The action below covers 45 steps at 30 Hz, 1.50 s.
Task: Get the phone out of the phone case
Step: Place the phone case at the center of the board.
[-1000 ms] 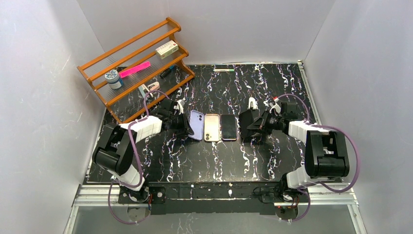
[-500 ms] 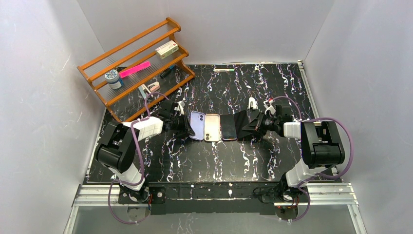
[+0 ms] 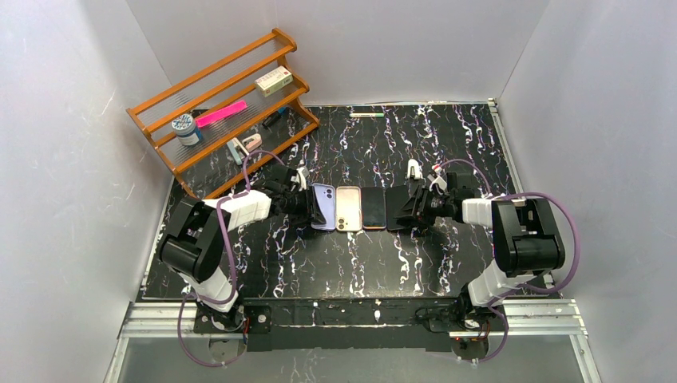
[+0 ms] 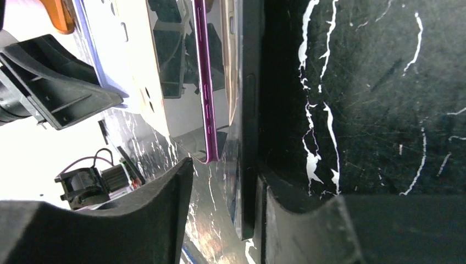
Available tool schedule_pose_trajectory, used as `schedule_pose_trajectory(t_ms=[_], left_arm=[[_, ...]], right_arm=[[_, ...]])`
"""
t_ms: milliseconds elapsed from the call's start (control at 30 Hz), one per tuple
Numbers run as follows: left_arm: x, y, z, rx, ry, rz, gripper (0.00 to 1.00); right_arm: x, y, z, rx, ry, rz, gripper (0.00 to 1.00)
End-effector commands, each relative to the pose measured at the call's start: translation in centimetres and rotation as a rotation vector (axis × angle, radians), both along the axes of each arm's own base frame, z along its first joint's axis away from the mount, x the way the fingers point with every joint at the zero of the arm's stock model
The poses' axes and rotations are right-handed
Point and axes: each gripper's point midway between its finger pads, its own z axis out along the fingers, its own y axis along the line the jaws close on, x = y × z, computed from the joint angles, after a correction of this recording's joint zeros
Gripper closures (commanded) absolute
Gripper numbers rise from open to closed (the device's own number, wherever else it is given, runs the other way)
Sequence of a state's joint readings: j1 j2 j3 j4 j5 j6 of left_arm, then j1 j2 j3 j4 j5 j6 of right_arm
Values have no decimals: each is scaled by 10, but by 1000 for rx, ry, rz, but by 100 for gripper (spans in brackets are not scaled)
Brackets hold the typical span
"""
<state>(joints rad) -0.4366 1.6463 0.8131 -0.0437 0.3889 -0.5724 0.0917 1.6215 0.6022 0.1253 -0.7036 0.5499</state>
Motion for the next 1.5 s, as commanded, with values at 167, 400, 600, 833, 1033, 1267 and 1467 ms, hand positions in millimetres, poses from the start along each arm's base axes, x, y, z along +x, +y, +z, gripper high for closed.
schedule_pose_trajectory(t_ms=[167,400,600,833,1033,1267,1467], left_arm=[[-14,29,-10,187,42,-7,42],[-11,54,-6,326,33,56,26],[-1,51,-5,325,25,73,24],[15,30,-2,244,11,60,24],[17,11,-8,181,41,17,24],[11,-5,-2,135,23,-56,24],[18,15,18,225,-60,-8,21]], right_arm=[[-11,-23,-14,-206,54,-3,28],[-8,-38,-15,-352,76,-37,15],[-4,-49,-22,-460,104,-48,5],[6,-32,-15,-424,61,-4,4],[13,-1,-12,-396,30,68,4],[20,7,-4,-381,-6,83,4],[31,0,25,-422,-111,57,1]])
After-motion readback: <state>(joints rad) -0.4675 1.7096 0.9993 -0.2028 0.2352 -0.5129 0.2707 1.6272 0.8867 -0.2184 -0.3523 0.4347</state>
